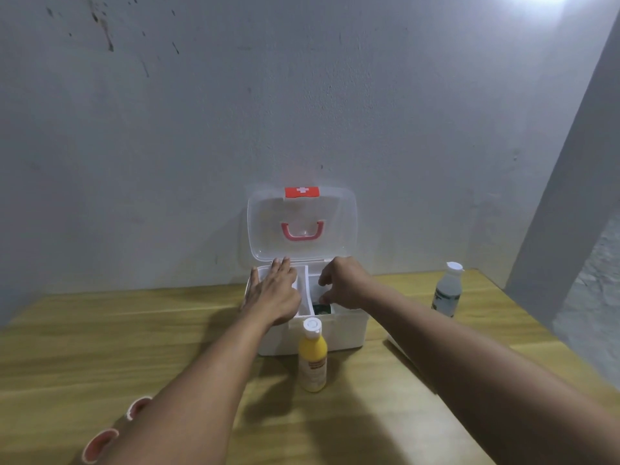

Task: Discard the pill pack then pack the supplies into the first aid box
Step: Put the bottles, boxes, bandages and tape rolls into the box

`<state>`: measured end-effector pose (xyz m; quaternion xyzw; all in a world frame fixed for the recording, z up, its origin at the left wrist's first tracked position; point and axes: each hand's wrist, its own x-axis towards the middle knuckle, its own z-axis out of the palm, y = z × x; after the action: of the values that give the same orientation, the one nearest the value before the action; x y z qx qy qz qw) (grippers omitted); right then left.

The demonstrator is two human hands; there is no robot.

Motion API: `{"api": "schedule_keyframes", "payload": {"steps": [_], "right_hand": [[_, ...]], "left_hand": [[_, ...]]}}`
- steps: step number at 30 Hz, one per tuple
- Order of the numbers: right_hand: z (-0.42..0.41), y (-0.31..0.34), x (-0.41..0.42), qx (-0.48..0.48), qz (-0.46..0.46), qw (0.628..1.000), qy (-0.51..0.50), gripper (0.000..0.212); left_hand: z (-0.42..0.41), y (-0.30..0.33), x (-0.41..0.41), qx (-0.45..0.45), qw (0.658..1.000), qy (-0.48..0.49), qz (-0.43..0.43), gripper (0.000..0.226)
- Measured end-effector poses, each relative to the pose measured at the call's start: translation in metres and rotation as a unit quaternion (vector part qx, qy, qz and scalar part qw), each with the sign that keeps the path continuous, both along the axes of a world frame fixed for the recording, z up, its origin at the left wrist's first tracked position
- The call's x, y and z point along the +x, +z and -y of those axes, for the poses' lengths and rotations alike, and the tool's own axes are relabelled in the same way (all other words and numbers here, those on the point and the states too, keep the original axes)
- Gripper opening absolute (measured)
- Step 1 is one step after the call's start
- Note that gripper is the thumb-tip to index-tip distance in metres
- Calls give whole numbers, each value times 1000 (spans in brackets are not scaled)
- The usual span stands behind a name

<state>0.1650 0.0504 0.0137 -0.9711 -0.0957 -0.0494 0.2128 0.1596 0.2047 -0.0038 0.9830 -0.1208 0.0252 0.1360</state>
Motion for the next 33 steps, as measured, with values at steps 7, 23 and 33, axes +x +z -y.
{"api": "schedule_keyframes", "payload": {"steps": [7, 23, 33], "right_hand": [[12, 12, -8, 13, 25, 999, 18, 38], [164, 32, -50, -120, 42, 974, -189, 40], [142, 68, -59, -97, 158, 972, -147, 34]], "left_hand": [[0, -2, 1, -1, 1000, -2, 4, 61], [-1, -4, 5, 30, 999, -9, 19, 60], [-2, -4, 5, 11, 1000, -8, 15, 62]]}}
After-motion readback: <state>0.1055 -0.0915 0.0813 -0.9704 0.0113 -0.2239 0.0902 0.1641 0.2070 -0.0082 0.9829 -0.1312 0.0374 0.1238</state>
